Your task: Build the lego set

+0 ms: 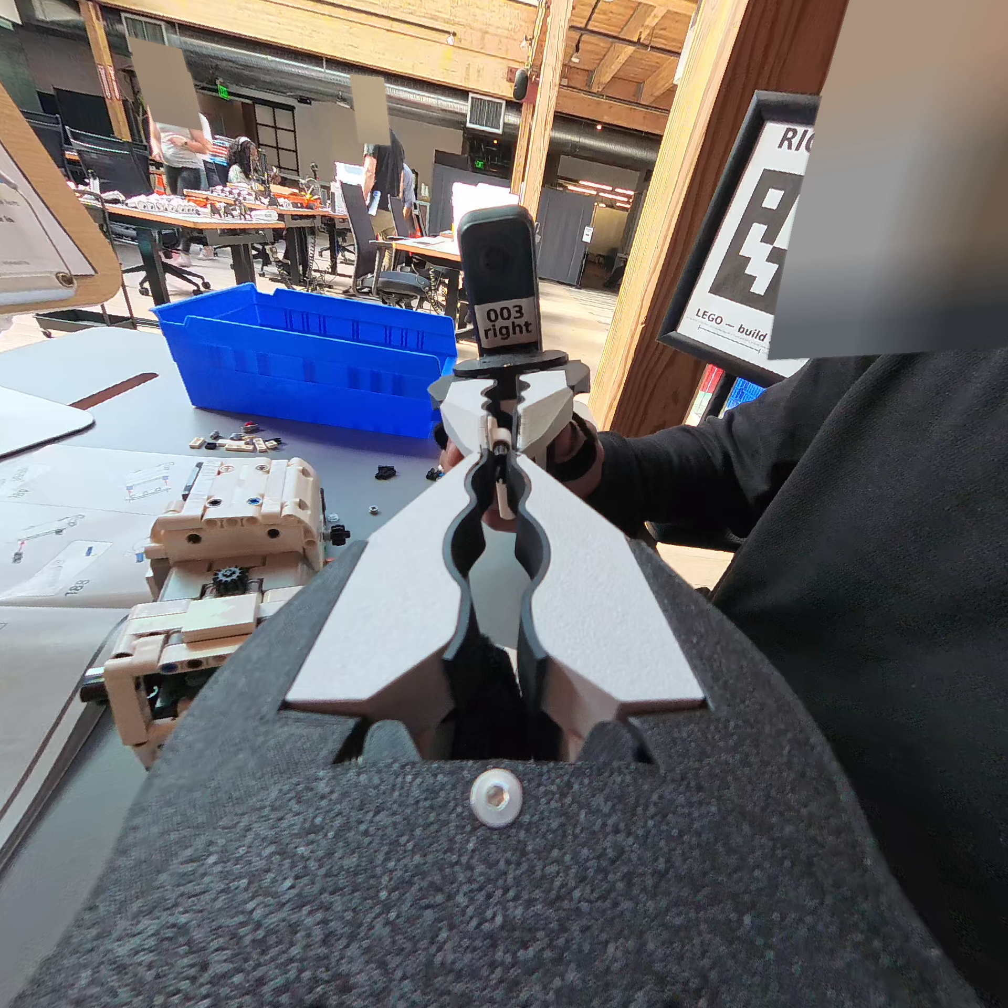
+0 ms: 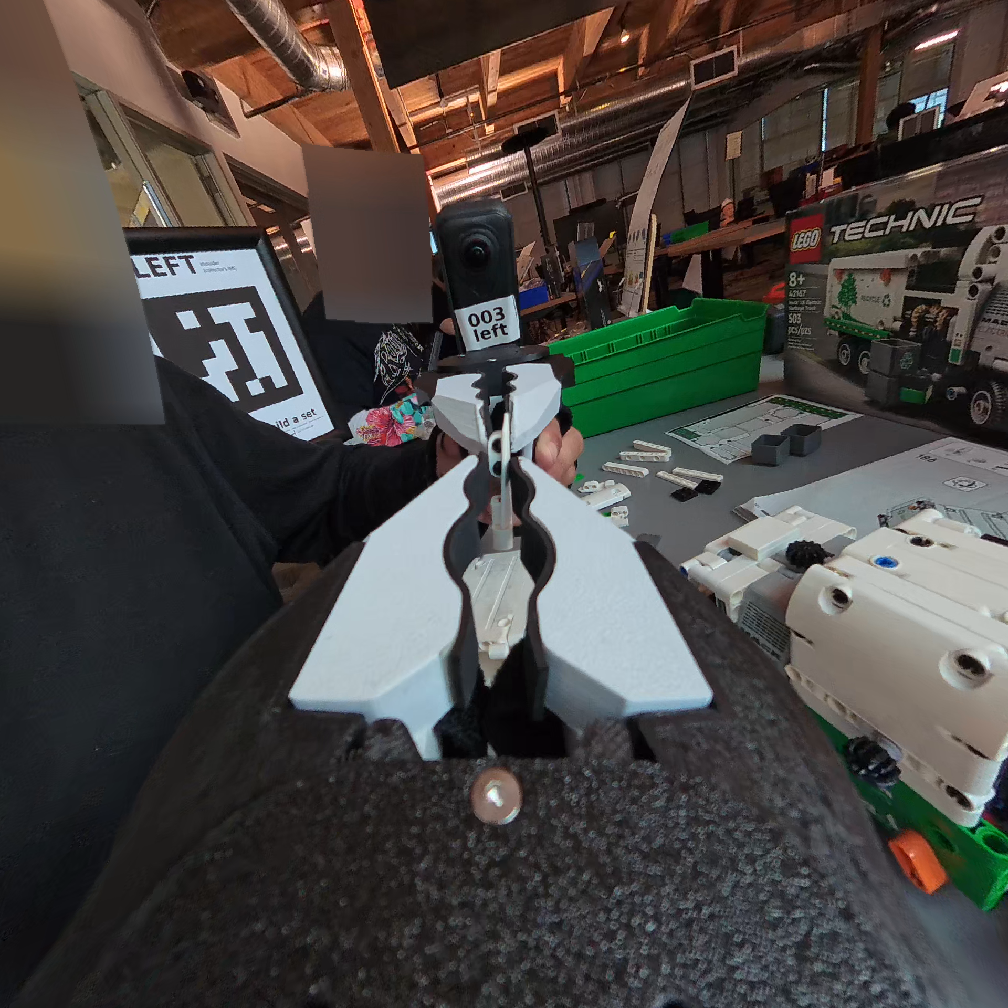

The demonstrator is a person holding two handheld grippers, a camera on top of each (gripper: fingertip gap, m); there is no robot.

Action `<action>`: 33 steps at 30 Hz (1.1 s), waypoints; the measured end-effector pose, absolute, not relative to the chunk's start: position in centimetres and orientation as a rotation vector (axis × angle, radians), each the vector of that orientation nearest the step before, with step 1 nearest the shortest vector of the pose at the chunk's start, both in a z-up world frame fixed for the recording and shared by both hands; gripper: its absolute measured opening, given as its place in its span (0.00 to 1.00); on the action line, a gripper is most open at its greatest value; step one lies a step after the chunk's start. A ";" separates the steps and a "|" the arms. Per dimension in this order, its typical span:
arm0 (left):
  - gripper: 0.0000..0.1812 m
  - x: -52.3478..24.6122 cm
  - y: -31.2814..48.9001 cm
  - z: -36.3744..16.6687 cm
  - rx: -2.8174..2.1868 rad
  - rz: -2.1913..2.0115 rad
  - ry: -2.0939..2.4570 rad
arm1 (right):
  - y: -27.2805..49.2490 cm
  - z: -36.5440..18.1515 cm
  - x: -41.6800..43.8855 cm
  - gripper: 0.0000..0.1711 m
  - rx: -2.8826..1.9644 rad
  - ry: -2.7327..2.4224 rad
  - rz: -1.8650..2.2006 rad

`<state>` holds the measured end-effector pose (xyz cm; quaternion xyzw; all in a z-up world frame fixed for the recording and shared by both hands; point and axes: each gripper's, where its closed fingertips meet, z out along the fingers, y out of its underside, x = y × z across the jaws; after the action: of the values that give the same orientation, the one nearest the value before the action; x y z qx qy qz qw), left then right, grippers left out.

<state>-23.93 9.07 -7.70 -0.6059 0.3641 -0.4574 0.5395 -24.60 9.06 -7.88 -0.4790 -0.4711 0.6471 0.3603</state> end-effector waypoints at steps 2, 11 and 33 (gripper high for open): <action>0.01 -23.9 9.1 -7.8 -1.442 -1.076 0.872 | 9.1 -7.9 -24.6 0.03 -1.242 -1.206 1.687; 0.01 -23.6 8.9 -8.6 -1.464 -1.063 0.924 | 9.0 -8.0 -24.4 0.04 -1.257 -1.202 1.757; 0.52 -25.8 5.0 -19.9 -1.784 -0.638 1.685 | 8.6 -16.7 -22.9 0.03 -1.526 -1.366 1.262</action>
<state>-25.85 5.03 -19.90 -0.6716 0.6342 -0.2402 0.2984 -22.90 8.63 -16.74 -0.5919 -0.5299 0.4893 0.3598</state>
